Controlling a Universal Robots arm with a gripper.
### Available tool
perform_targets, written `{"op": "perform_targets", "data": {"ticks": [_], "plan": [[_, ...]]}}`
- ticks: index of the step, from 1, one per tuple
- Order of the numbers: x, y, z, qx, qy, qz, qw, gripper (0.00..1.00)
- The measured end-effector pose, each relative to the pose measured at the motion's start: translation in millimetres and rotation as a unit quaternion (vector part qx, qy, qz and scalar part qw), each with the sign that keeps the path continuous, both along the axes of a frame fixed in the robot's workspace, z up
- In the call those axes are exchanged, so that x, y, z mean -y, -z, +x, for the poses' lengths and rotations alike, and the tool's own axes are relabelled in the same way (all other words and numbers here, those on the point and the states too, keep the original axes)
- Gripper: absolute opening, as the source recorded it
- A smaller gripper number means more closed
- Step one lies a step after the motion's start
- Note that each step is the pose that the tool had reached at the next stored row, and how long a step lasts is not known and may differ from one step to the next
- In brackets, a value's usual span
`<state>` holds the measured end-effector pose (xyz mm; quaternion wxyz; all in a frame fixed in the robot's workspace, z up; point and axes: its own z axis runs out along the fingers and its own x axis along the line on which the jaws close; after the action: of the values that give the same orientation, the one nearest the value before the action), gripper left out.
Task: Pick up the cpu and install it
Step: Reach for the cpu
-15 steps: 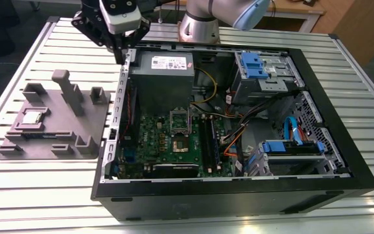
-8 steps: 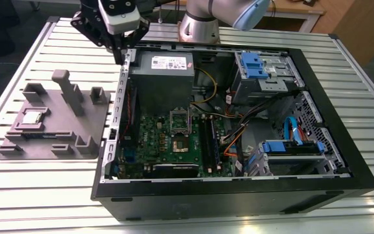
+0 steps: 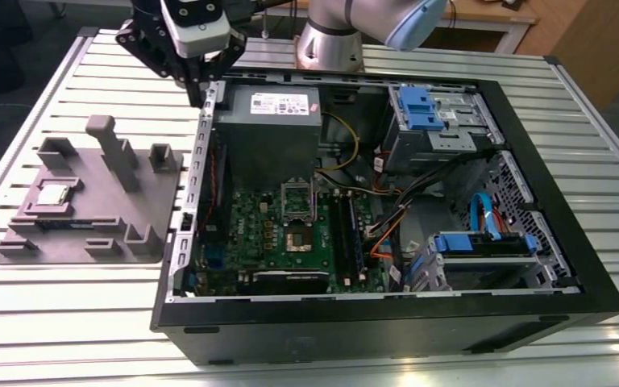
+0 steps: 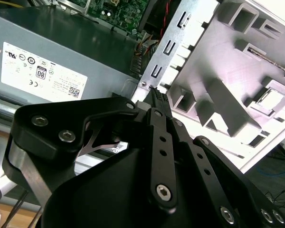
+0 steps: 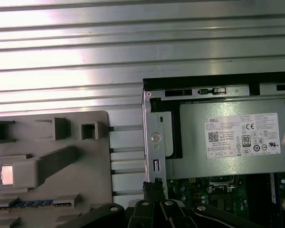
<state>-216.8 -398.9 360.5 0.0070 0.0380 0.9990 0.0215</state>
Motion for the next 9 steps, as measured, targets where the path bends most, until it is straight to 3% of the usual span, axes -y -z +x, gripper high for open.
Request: {"op": "perform_targets", "data": {"ticks": [9], "plan": [[0.0,1.0,-1.4,-0.0002,0.0,0.0,1.0,0.1]]}}
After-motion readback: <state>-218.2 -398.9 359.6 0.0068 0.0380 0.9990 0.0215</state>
